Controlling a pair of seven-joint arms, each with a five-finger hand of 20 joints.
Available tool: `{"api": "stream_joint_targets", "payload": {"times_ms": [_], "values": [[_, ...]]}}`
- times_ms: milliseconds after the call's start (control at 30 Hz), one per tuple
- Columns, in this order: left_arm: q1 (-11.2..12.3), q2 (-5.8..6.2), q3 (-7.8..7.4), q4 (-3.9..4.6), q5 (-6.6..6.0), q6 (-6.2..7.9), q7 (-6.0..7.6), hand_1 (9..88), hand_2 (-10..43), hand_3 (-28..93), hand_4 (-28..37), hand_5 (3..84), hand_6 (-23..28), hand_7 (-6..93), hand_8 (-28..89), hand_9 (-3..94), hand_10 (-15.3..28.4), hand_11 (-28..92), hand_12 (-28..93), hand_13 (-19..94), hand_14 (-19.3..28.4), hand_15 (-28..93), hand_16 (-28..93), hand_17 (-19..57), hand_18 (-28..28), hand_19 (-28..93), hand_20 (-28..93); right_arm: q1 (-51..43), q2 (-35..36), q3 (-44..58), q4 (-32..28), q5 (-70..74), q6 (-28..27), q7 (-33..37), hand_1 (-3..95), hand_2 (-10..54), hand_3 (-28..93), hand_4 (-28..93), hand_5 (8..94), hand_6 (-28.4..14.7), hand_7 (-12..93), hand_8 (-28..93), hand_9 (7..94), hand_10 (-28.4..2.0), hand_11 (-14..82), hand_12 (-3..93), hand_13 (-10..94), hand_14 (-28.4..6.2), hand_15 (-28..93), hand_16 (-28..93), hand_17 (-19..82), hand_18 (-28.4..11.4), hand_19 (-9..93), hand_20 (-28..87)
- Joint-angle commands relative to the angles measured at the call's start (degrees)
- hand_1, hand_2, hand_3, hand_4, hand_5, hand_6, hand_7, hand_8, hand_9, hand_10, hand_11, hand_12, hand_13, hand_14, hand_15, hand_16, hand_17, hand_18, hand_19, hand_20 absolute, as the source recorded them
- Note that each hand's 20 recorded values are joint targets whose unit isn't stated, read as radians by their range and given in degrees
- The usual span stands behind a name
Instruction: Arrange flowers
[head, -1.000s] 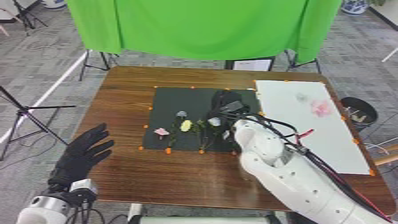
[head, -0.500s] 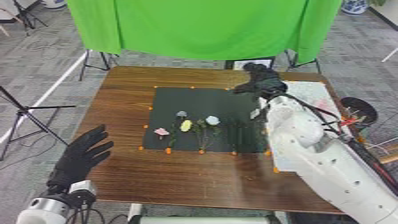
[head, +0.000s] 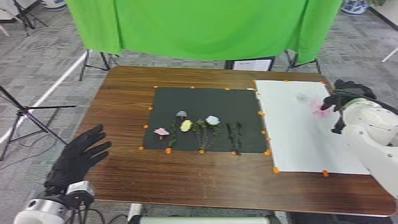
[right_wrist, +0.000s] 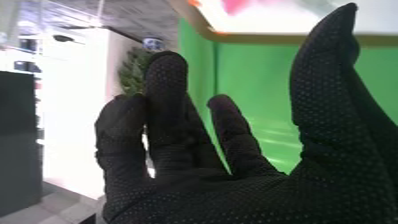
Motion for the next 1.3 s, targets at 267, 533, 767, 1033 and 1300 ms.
{"api": "stream_joint_targets", "payload": {"times_ms": [267,533,767,1033,1300], "values": [[0.29,0.23,-0.06,-0.18,-0.02,-0.09,-0.27,26.7,-0.2,70,-24.9,30.2,4.1,20.1,-10,22.4,11.8,21,18,19,16.2,32,0,-9.3,23.6,42,8,-1.01,-1.24,-2.53,4.68,-2.53,3.56,-7.51,29.0,-9.5,90,-28,26.6,-8.9,30,-12,38.8,-14.0,18.3,19.8,55,-8.1,80,22,30,-20.3,88,55],[0.55,0.11,-0.13,-0.33,-0.06,0.17,-0.05,26.7,-0.2,70,-25.0,30.3,4.2,20.0,-10,22.4,11.8,21,18,19,16.2,32,0,-9.3,23.6,42,8,1.44,-1.77,-5.77,7.9,-2.14,4.82,-8.29,35.1,-9.5,89,-28,39.3,-4.4,35,-16,53.9,-11.6,20.8,17.3,65,-5.6,78,25,35,-18.9,91,53],[0.34,0.02,-0.03,-0.31,-0.09,0.35,-0.13,26.7,-0.2,70,-25.0,30.4,4.2,20.1,-10,22.6,11.7,21,18,19,16.3,32,0,-9.3,23.6,42,8,-0.58,-1.48,-6.16,7.22,-4.57,11.8,-13.57,49.5,-8.8,80,-28,66.6,3.2,48,-2,88.3,-3.5,12.3,41.5,76,-4.0,77,29,42,-18.9,93,56],[0.94,-0.38,-0.22,-0.68,-0.04,0.81,0.14,26.6,0.0,70,-25.2,30.6,4.2,20.1,-10,22.8,11.8,21,18,19,16.3,32,0,-9.3,23.7,42,8,-0.63,-1.64,-5.56,3.42,-6.51,15.89,-14.37,49.9,-9.5,83,-28,72.1,2.7,46,-2,92.2,-2.6,12.8,45.3,79,-3.7,76,30,44,-19.3,93,59],[0.79,-0.65,0.08,-0.68,-0.09,0.94,-0.02,26.6,0.0,70,-25.2,30.6,4.3,20.1,-10,22.8,11.8,21,17,19,16.3,32,0,-9.3,23.7,42,8,1.5,-3.67,-7.44,-7.38,-9.46,20.46,-21.0,49.6,-9.5,84,-28,72.5,2.6,46,-2,92.3,-3.0,12.4,45.8,79,-3.7,76,31,45,-19.3,93,59]]}}
